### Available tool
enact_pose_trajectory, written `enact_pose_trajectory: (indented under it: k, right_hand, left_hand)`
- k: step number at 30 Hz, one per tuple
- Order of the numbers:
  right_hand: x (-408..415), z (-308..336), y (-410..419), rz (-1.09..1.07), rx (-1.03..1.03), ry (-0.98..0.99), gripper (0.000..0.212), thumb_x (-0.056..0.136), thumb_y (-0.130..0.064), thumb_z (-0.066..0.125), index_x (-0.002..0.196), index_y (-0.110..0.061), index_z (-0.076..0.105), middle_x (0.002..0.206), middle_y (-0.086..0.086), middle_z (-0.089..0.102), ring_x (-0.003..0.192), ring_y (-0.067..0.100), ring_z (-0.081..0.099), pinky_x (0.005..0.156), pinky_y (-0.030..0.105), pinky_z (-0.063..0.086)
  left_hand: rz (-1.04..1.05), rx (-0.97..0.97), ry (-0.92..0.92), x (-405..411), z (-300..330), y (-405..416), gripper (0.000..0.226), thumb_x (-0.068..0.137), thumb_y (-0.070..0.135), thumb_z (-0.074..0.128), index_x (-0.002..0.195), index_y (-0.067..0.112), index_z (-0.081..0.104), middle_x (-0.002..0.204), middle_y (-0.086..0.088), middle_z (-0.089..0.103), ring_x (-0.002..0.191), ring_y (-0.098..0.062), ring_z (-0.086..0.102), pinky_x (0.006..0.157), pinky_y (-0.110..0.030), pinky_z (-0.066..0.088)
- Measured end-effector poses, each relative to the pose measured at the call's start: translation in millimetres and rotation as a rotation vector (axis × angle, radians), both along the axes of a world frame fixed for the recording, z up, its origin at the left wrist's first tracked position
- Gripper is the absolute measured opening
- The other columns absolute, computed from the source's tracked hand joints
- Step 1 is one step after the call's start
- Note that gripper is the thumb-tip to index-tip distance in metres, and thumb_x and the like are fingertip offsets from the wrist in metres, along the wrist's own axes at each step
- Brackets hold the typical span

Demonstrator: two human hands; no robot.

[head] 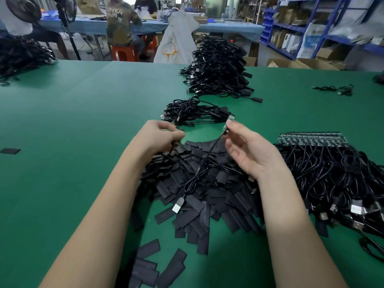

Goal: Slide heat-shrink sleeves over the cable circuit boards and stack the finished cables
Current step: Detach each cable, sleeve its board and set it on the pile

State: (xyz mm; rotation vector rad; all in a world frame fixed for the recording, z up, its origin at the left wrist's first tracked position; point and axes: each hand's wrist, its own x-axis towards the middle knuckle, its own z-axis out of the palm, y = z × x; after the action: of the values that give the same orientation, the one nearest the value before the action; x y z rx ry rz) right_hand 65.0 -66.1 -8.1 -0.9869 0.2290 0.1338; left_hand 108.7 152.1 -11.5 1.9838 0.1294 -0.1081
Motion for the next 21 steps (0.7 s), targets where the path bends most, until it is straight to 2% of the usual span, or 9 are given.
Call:
enact_pose_trajectory:
  k: [3,6,7,9,11,13,17,19,21]
  right_hand:
    - [-1.4,-2.0,-6.5,-0.068,-0.116,0.015,0.016,0.082,-0.017,0.081,0.095,-0.014,0.072,0.067,-0.004,0.072,0.061,0.007,0.069,0.058,0.016,0.054]
    - [-0.6,-1.1,0.1,-0.073,-0.281,0.001,0.016,0.087,-0.017,0.079,0.101,-0.014,0.072,0.079,-0.002,0.072,0.064,0.008,0.069,0.058,0.018,0.054]
    - [-0.2,-0.8,2.2,-0.076,-0.318,-0.004,0.019,0.087,-0.017,0.079,0.104,-0.013,0.071,0.081,-0.001,0.072,0.064,0.008,0.069,0.058,0.018,0.054]
    - [0.9,-0.3,4.5,-0.072,-0.339,-0.016,0.023,0.088,-0.016,0.079,0.108,-0.010,0.070,0.084,0.000,0.071,0.065,0.009,0.070,0.059,0.019,0.055]
    - [1.5,0.0,4.8,-0.049,-0.326,-0.035,0.021,0.090,-0.016,0.076,0.109,-0.008,0.071,0.085,0.002,0.072,0.068,0.011,0.071,0.063,0.020,0.057]
    - [2.3,0.6,3.6,-0.007,-0.319,-0.062,0.013,0.095,-0.015,0.070,0.106,-0.008,0.071,0.084,0.002,0.075,0.070,0.013,0.074,0.065,0.021,0.058]
    - [3.8,2.4,0.4,0.038,-0.464,-0.118,0.013,0.101,-0.016,0.060,0.099,-0.014,0.073,0.082,-0.001,0.079,0.070,0.010,0.074,0.059,0.019,0.056]
    - [6.7,-2.0,-2.9,-0.013,-0.681,-0.159,0.015,0.100,-0.017,0.061,0.096,-0.018,0.075,0.083,-0.005,0.079,0.067,0.005,0.070,0.057,0.017,0.053]
    - [11.1,-9.4,-6.5,-0.071,-1.024,-0.212,0.014,0.096,-0.019,0.063,0.093,-0.024,0.076,0.079,-0.012,0.077,0.066,-0.001,0.066,0.062,0.011,0.049]
  left_hand:
    - [0.062,0.420,-0.061,0.1,-4.7,4.5,0.014,0.087,0.034,0.073,0.095,0.023,0.068,0.103,-0.001,0.075,0.092,-0.019,0.064,0.081,-0.029,0.048]
    - [0.060,0.581,-0.222,-2.4,-5.7,-7.6,0.037,0.090,0.042,0.070,0.121,0.023,0.064,0.120,-0.004,0.065,0.113,-0.021,0.058,0.097,-0.032,0.046]
    - [0.053,0.573,-0.328,-3.5,-3.2,-12.5,0.035,0.090,0.041,0.069,0.120,0.021,0.065,0.119,-0.004,0.065,0.112,-0.019,0.058,0.096,-0.027,0.046]
    - [-0.022,0.378,-0.425,-6.4,4.8,-22.3,0.022,0.091,0.039,0.069,0.106,0.023,0.070,0.106,0.003,0.071,0.091,-0.005,0.064,0.080,-0.009,0.045]
    - [-0.191,0.039,-0.284,-11.4,11.0,-33.0,0.014,0.093,0.038,0.069,0.100,0.025,0.070,0.099,0.002,0.075,0.081,-0.001,0.069,0.077,-0.014,0.053]
    - [-0.316,-0.139,-0.160,-15.2,11.4,-42.3,0.014,0.094,0.032,0.070,0.103,0.021,0.070,0.098,-0.005,0.075,0.082,-0.008,0.072,0.079,-0.024,0.058]
    - [-0.276,-0.207,-0.154,-17.2,7.7,-45.3,0.006,0.093,0.011,0.071,0.099,0.011,0.070,0.061,0.006,0.061,0.065,-0.016,0.059,0.064,-0.025,0.048]
    - [-0.220,-0.193,-0.128,-15.2,7.9,-40.6,0.007,0.092,0.006,0.070,0.094,0.012,0.070,0.056,0.008,0.057,0.055,-0.008,0.057,0.059,-0.021,0.047]
    - [-0.174,-0.156,-0.097,-13.6,8.9,-36.1,0.010,0.092,0.004,0.068,0.093,0.014,0.069,0.064,0.002,0.058,0.049,-0.003,0.055,0.054,-0.016,0.047]
